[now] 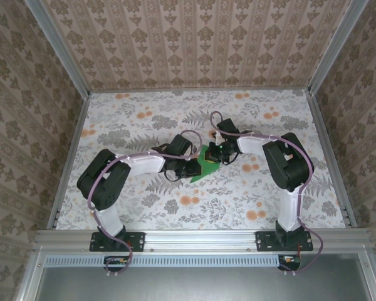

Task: Fold a paper plane with a square sheet of paper (pick it up from the middle)
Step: Fourth fold the wing at the center of the table.

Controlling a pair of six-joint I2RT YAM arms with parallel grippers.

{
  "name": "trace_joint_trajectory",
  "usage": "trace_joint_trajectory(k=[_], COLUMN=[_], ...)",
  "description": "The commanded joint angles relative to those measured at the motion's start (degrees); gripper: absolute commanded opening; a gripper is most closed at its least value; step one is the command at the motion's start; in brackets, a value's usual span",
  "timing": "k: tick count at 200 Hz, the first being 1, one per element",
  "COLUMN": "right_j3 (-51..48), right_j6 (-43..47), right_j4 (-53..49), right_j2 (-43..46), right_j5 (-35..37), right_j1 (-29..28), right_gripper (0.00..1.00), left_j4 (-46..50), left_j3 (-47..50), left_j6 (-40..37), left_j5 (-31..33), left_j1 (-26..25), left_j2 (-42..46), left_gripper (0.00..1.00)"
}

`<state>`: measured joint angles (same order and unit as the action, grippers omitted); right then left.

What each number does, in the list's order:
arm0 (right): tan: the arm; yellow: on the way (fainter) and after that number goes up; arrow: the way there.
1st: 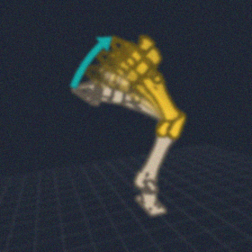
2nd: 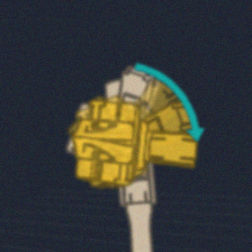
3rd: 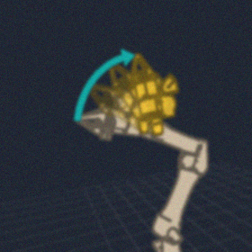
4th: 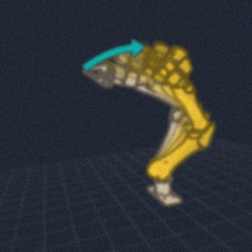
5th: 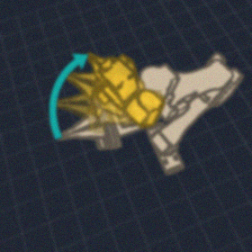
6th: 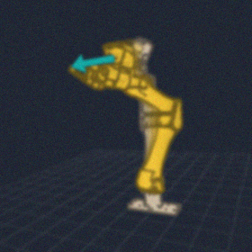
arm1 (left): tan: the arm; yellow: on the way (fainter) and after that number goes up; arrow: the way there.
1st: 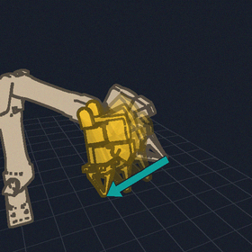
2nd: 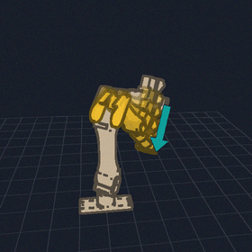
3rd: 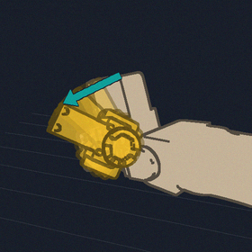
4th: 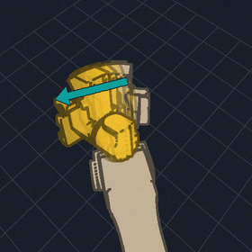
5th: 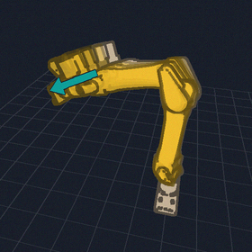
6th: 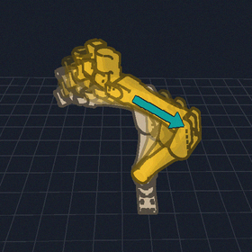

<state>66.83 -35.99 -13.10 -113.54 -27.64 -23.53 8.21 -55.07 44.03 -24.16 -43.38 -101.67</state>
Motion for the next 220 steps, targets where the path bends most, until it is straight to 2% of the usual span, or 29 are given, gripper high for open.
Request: trace_joint_trajectory(k=[1, 135, 153, 174, 220], right_j3=[-0.47, -0.28, -0.12, -0.03, 0.10], right_j6=[0.57, 0.79, 0.83, 0.66, 0.57], right_j4=[-4.92, -6.50, -6.91, -7.41, -7.90], right_j2=[-3.80, -4.35, -4.61, -4.84, -5.43], right_j5=[5.05, 6.41, 6.62, 6.94, 7.31], right_j1=[0.05, 0.05, 0.09, 0.09, 0.10], right_gripper=[0.00, 0.00, 0.00, 0.00, 0.00], left_j4=[-0.07, -2.97, -3.69, -4.88, -6.35], left_j3=[1.40, 7.27, 9.64, 13.39, 17.18], left_j6=[1.16, 3.75, 4.43, 5.59, 4.74], left_j5=[0.87, 1.16, 1.22, 0.92, -1.76], left_j1=[0.05, 0.62, 0.67, 0.95, 0.92], left_j2=[-0.92, 0.12, 1.14, 2.84, 7.34], left_gripper=[0.16, 0.15, 0.10, 0.00, 0.00])
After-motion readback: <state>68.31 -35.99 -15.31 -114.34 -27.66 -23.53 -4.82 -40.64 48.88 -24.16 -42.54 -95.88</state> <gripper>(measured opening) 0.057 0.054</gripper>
